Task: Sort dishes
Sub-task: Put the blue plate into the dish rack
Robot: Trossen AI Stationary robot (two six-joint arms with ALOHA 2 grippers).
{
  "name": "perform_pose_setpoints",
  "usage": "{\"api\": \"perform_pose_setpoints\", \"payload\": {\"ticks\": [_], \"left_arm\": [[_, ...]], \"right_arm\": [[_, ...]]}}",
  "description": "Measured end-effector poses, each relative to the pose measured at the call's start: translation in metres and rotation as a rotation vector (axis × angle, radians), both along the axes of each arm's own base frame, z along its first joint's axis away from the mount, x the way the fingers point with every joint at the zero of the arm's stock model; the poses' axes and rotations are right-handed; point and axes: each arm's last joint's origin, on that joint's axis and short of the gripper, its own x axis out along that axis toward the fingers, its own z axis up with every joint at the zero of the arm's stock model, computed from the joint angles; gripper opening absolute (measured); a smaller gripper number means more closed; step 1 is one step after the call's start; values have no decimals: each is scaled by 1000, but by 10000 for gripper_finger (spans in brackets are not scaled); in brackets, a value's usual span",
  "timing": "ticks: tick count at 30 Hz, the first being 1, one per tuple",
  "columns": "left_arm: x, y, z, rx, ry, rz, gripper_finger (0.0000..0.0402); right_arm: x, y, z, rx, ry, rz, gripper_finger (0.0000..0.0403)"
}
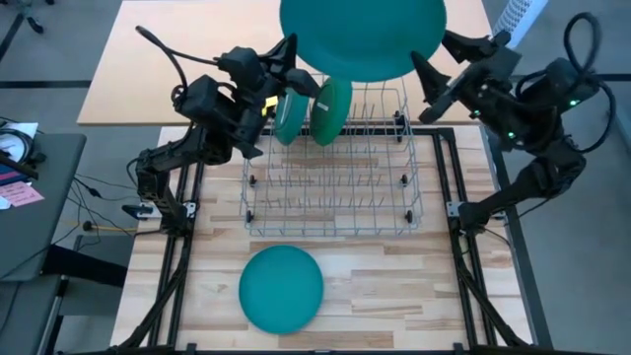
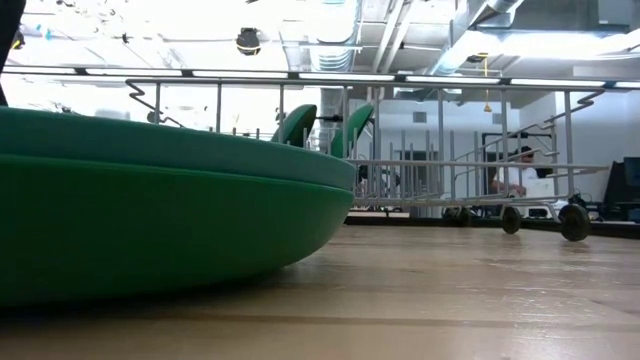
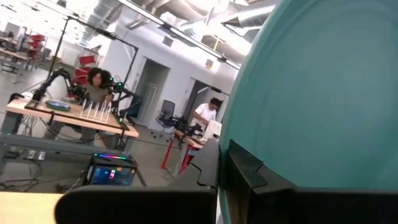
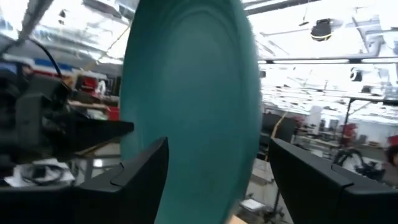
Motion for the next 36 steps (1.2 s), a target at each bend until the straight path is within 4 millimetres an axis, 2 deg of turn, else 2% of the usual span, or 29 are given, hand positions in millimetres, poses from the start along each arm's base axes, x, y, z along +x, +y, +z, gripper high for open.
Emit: {"api": "perform_pose_setpoints", "payload": {"ticks": [6, 16, 20, 30, 36], "left_arm": [[1, -3, -1, 2, 18, -10, 0], [7, -11, -8, 6, 120, -36, 0], [6, -10, -8, 10, 137, -23, 0], [6, -10, -8, 11, 160, 6, 0], [5, -9, -8, -2, 156, 21, 0]], "right_arm": [[6, -1, 1, 25, 5, -69, 250], [7, 0, 0, 26, 15, -70, 112], [5, 4, 0, 25, 24, -46, 77], [3, 9, -3, 36, 68, -51, 84], [1, 8, -5, 61, 90, -118, 109]]}}
